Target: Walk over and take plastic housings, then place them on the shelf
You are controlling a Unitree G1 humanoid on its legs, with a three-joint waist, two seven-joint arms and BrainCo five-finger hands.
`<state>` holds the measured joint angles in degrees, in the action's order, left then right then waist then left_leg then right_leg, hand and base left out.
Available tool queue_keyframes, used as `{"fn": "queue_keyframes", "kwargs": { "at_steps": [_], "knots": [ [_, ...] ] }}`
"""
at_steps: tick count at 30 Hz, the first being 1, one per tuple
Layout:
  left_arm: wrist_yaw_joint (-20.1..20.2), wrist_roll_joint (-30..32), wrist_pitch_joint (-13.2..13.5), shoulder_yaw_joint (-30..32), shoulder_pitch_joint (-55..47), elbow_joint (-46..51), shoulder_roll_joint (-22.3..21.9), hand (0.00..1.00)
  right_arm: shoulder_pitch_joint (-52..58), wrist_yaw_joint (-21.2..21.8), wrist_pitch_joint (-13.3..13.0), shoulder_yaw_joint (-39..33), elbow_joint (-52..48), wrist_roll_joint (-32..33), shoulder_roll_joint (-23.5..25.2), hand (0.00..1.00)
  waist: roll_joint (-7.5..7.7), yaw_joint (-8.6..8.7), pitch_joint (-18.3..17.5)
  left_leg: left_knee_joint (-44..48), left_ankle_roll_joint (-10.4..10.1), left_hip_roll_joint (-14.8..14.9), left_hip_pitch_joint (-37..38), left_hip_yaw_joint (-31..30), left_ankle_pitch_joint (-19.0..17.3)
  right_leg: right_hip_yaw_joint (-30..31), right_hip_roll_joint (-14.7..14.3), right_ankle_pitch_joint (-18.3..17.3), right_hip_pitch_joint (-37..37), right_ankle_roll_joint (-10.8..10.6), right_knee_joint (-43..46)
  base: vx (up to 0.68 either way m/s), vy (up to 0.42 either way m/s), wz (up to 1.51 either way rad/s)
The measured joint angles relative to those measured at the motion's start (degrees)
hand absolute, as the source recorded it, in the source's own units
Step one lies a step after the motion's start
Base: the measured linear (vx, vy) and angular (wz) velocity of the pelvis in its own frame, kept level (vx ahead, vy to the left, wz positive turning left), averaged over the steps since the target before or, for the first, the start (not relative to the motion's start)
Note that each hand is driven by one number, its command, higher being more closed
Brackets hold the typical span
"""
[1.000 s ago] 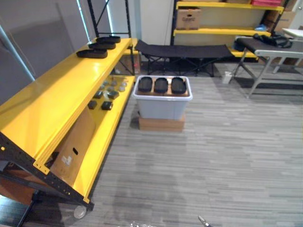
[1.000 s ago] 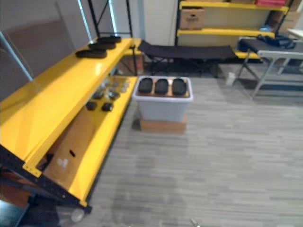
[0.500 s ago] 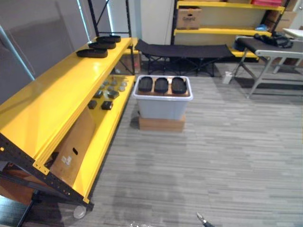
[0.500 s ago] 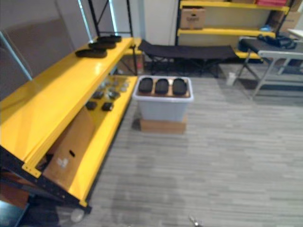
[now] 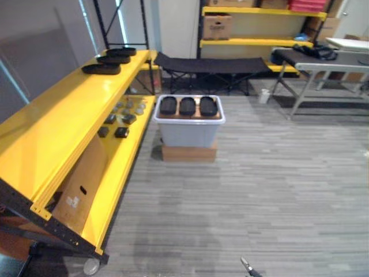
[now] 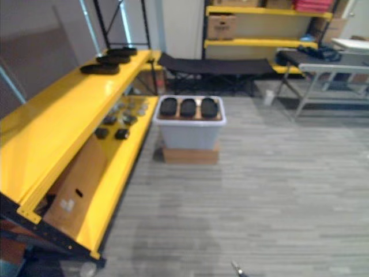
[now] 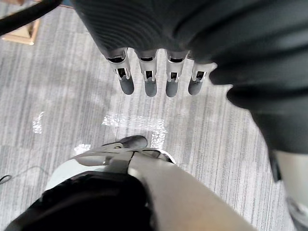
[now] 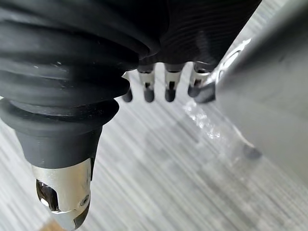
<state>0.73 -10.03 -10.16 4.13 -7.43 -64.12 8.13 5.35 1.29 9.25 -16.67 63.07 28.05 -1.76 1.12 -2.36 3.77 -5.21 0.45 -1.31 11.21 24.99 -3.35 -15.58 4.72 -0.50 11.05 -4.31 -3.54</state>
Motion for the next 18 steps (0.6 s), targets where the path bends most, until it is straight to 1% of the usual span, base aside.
{"fn": "queue_keyframes", "kwargs": {
  "at_steps": [2,5,7,8,9,10,13,15,18],
  "knots": [
    [-2.02,-5.68,-0.02,1.70,-0.17,0.00,-0.31,0.00,0.38,0.00,0.00,-0.81,-0.13,-1.36,0.21,0.00,0.08,-0.06,0.03,0.00,-0.02,-0.01,-0.12,0.17,-0.16,-0.06,0.04,0.04,-0.17,0.01,-0.06,0.03,0.004,-0.07],
    [-2.93,-8.17,0.21,5.03,-1.03,0.20,-1.11,0.00,0.28,-0.01,0.08,-0.59,-0.38,-1.88,0.40,0.00,0.25,-0.27,0.10,0.03,0.07,-0.12,-1.12,-0.82,-0.22,-0.91,0.12,-0.05,-0.97,0.04,-0.11,0.04,-0.002,0.12],
    [-2.97,-8.60,0.98,6.92,-1.13,0.59,-1.75,0.00,0.02,0.00,0.25,-0.59,-0.39,-2.00,0.30,0.00,0.48,-0.87,0.72,0.07,0.18,-0.23,-1.30,-1.25,-0.17,-1.45,0.23,-0.10,-0.94,0.07,-0.11,0.05,-0.001,0.16],
    [-2.77,-8.78,1.52,7.57,-1.19,1.23,-2.04,0.00,-0.07,-0.07,0.61,-0.62,-0.45,-2.09,0.24,0.00,0.56,-1.70,1.35,0.16,0.25,-0.33,-1.32,-1.59,-0.14,-1.62,0.29,-0.12,-0.89,0.07,-0.07,0.03,-0.004,0.08],
    [-2.63,-8.45,1.58,8.23,-1.18,1.53,-2.25,0.00,-0.11,-0.12,0.72,-0.62,-0.51,-2.09,0.24,0.00,0.50,-1.86,1.56,0.19,0.26,-0.38,-1.32,-1.94,-0.14,-1.75,0.31,-0.12,-0.86,0.07,-0.04,0.07,-0.006,0.18],
    [-2.39,-7.86,1.80,8.68,-1.21,1.89,-2.38,0.00,-0.11,-0.14,0.77,-0.61,-0.64,-2.07,0.26,0.00,0.88,-1.87,1.94,0.36,0.31,-0.50,-1.37,-2.64,-0.14,-2.23,0.38,-0.15,-0.88,0.03,0.01,0.06,-0.002,0.23],
    [-1.69,-6.82,2.21,8.85,-1.16,2.22,-2.38,0.00,-0.16,-0.14,0.76,-0.65,-1.12,-1.97,0.51,0.00,0.92,-1.84,2.69,0.36,0.31,-0.66,-1.29,-3.81,-0.13,-3.51,0.61,-0.46,-0.61,-0.08,0.47,0.05,0.010,0.17],
    [-1.67,-4.83,2.27,9.14,-1.00,2.22,-2.39,0.00,-0.13,-0.28,0.68,-0.65,-1.53,-1.96,0.72,0.00,0.96,-1.83,2.70,0.35,0.32,-0.86,-1.15,-4.07,-0.13,-3.90,0.86,-0.89,-0.39,-0.11,0.92,0.05,0.016,0.11],
    [-1.59,-4.56,3.82,9.09,-1.07,2.22,-2.50,0.00,-0.03,0.11,0.59,-0.63,-2.09,-1.80,0.80,0.00,0.87,-1.69,2.65,0.10,0.32,-1.28,-1.00,-4.38,-0.13,-4.52,1.28,-1.45,-0.06,-0.55,1.09,0.01,0.009,0.10]
  ]
}}
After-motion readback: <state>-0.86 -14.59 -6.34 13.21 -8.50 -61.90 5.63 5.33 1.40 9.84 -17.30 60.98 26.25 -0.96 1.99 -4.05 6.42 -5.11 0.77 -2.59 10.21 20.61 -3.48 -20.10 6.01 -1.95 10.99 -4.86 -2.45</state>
